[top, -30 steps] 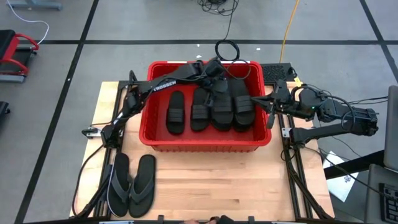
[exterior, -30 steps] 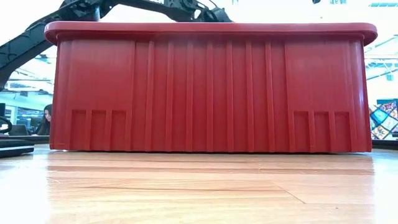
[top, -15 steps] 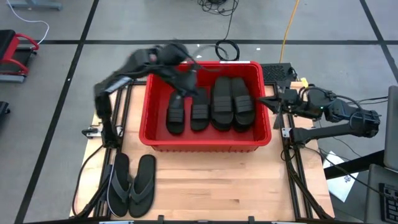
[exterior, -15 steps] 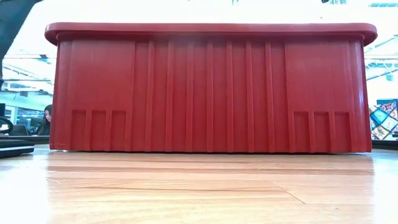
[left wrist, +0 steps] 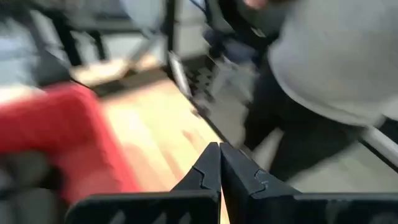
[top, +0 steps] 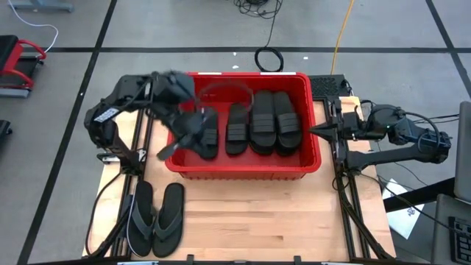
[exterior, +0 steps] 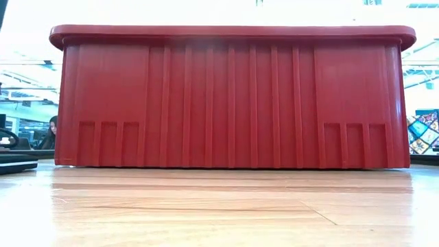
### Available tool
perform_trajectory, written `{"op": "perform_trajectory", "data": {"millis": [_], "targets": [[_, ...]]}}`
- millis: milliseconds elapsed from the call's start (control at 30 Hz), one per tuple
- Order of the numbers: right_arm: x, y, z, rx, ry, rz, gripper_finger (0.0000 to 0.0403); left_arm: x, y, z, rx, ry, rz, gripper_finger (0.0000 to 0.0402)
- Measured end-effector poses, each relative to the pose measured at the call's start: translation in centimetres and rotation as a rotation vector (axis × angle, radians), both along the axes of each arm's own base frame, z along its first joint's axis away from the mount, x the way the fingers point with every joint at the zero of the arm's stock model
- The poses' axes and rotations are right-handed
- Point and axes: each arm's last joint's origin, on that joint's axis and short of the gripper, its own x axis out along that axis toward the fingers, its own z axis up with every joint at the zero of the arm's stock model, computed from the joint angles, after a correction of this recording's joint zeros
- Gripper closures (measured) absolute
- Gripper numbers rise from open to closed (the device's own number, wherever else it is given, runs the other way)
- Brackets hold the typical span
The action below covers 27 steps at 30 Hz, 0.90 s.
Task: Pick and place slides into bin
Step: Put the black slipper into the red bin
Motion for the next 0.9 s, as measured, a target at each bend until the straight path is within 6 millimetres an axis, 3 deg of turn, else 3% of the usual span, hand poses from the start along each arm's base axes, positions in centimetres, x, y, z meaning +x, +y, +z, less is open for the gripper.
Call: {"op": "perform_trajectory", "data": {"millis": [133,300,500,567,700,900], "targets": [[0.3,0.0,0.5,0.017,-0.047,-0.005,0.0403,-0.9,-1.6,-1.8,0.049,0.172,-0.093,0.0401],[1.0,-0.1,0.9,0.02,-0.095,-0.037,0.0403,-1.4,-1.7,-5.6,0.082,0.299,-0.145,0.0401],[2.2,-0.1,1.2,0.057,-0.13,-0.038,0.0403,-5.2,-1.4,-11.7,0.033,0.424,-0.19,0.0401],[2.6,-0.2,1.3,0.071,-0.136,-0.039,0.0403,-6.8,-1.5,-13.8,0.009,0.476,-0.154,0.0401],[2.8,-0.2,1.3,0.072,-0.142,-0.039,0.0403,-9.7,-2.3,-16.0,-0.108,0.468,-0.034,0.0401],[2.9,-0.2,1.3,0.035,-0.135,-0.037,0.0403,-10.8,-5.6,-17.4,-0.285,0.384,0.114,0.0402]]}}
